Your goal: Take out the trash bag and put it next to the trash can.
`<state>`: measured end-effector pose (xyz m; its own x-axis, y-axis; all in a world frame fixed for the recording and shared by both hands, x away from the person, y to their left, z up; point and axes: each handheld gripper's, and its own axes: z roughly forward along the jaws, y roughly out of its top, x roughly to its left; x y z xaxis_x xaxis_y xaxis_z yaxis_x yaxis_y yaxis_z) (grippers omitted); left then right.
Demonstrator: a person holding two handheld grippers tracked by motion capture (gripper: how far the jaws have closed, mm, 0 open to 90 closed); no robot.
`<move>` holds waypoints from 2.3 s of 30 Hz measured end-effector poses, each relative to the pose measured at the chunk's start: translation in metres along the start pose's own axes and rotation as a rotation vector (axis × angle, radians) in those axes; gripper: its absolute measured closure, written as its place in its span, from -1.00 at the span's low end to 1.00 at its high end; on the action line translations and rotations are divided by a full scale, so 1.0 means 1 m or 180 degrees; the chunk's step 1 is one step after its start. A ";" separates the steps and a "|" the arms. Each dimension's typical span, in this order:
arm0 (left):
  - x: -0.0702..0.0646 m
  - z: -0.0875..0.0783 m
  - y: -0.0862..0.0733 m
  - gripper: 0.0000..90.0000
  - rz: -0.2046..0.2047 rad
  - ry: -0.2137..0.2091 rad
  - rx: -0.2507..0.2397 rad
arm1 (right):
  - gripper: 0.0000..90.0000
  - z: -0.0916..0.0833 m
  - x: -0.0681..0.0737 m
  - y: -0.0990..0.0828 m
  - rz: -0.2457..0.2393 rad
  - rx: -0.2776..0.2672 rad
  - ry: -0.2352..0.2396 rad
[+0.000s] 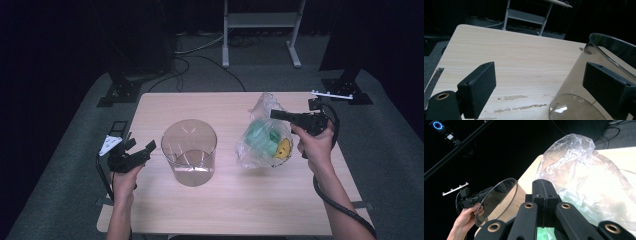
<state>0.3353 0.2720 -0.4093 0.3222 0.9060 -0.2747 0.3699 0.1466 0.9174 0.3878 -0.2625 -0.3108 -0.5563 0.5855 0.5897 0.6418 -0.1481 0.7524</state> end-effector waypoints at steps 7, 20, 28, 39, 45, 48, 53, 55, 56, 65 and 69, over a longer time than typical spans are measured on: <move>0.000 0.000 -0.001 -0.77 -0.0007 -0.0009 0.0004 | 1.00 0.016 -0.013 -0.010 0.0096 0.0094 -0.0048; -0.002 0.000 -0.001 -0.77 -0.0003 -0.0011 0.0009 | 1.00 0.048 -0.024 -0.028 0.0187 0.0258 -0.0043; -0.003 0.001 -0.001 -0.77 0.0003 -0.0026 0.0015 | 1.00 0.067 -0.029 -0.043 0.0208 0.0386 0.0000; -0.003 0.001 -0.002 -0.77 -0.0011 -0.0031 0.0019 | 0.53 0.070 -0.034 -0.049 0.0183 0.0460 0.0015; -0.004 0.001 -0.002 -0.77 -0.0007 -0.0043 0.0023 | 0.15 0.051 -0.033 -0.042 0.0055 0.0300 -0.0128; -0.005 0.001 -0.002 -0.77 0.0003 -0.0045 0.0017 | 0.05 0.042 -0.034 -0.040 0.0032 0.0254 -0.0195; -0.005 0.001 -0.002 -0.77 0.0002 -0.0044 0.0011 | 0.01 0.024 -0.036 -0.039 -0.0044 0.0208 -0.0305; -0.006 0.001 -0.002 -0.77 0.0007 -0.0048 0.0023 | 0.00 0.017 -0.037 -0.039 -0.0068 0.0199 -0.0338; -0.006 0.002 -0.002 -0.77 0.0018 -0.0047 0.0032 | 0.00 0.014 -0.038 -0.040 -0.0079 0.0199 -0.0353; -0.006 0.002 -0.003 -0.77 0.0017 -0.0036 0.0037 | -0.04 -0.007 -0.044 -0.056 -0.0197 0.0255 -0.0465; -0.007 0.003 -0.004 -0.77 0.0025 -0.0044 0.0046 | -0.05 -0.012 -0.047 -0.066 -0.0213 0.0299 -0.0483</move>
<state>0.3342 0.2639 -0.4115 0.3371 0.9015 -0.2715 0.3798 0.1336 0.9154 0.3651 -0.2896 -0.3846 -0.5179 0.7060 0.4830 0.6565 -0.0339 0.7536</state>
